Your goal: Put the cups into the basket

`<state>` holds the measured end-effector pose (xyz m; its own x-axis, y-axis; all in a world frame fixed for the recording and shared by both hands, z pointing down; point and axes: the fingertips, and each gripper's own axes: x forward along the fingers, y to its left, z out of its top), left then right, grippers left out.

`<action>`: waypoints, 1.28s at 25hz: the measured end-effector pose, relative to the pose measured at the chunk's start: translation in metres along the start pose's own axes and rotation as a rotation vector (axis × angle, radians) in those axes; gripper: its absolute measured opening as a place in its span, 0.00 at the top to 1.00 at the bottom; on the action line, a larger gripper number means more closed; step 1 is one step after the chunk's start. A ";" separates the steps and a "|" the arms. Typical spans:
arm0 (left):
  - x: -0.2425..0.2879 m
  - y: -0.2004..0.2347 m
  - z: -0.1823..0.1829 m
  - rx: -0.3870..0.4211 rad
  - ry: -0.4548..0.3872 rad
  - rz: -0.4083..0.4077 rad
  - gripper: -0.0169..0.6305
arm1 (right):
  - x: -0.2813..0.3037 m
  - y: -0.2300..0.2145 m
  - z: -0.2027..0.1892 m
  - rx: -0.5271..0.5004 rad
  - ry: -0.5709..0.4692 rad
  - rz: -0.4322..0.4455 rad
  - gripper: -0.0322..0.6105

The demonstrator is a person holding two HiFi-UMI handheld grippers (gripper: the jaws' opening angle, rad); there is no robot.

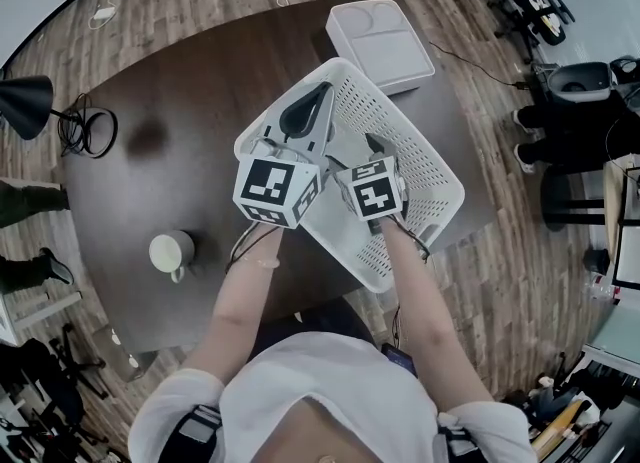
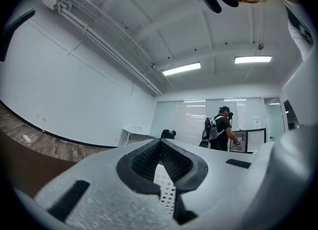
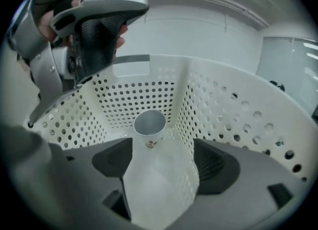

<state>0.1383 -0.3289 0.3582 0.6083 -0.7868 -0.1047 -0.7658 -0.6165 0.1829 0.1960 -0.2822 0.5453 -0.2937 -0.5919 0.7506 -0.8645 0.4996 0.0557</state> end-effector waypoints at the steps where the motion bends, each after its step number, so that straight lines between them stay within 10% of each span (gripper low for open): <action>1: 0.000 0.001 0.000 0.001 0.002 0.001 0.96 | -0.006 0.000 0.006 0.007 -0.032 -0.018 0.34; 2: 0.000 0.001 -0.001 0.000 0.004 0.003 0.96 | -0.013 -0.002 0.013 0.022 -0.074 -0.048 0.38; 4: 0.001 0.002 -0.002 0.001 0.010 0.005 0.96 | -0.026 -0.012 0.027 0.061 -0.171 -0.127 0.92; 16: 0.008 -0.006 -0.009 0.004 0.044 -0.022 0.96 | -0.082 -0.038 0.072 0.152 -0.503 -0.211 0.93; 32: -0.051 -0.043 0.085 0.065 -0.040 -0.037 0.96 | -0.199 -0.009 0.131 0.094 -0.713 -0.260 0.93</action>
<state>0.1226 -0.2645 0.2727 0.6283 -0.7634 -0.1497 -0.7558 -0.6446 0.1148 0.2087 -0.2516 0.3093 -0.2404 -0.9642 0.1121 -0.9636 0.2509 0.0919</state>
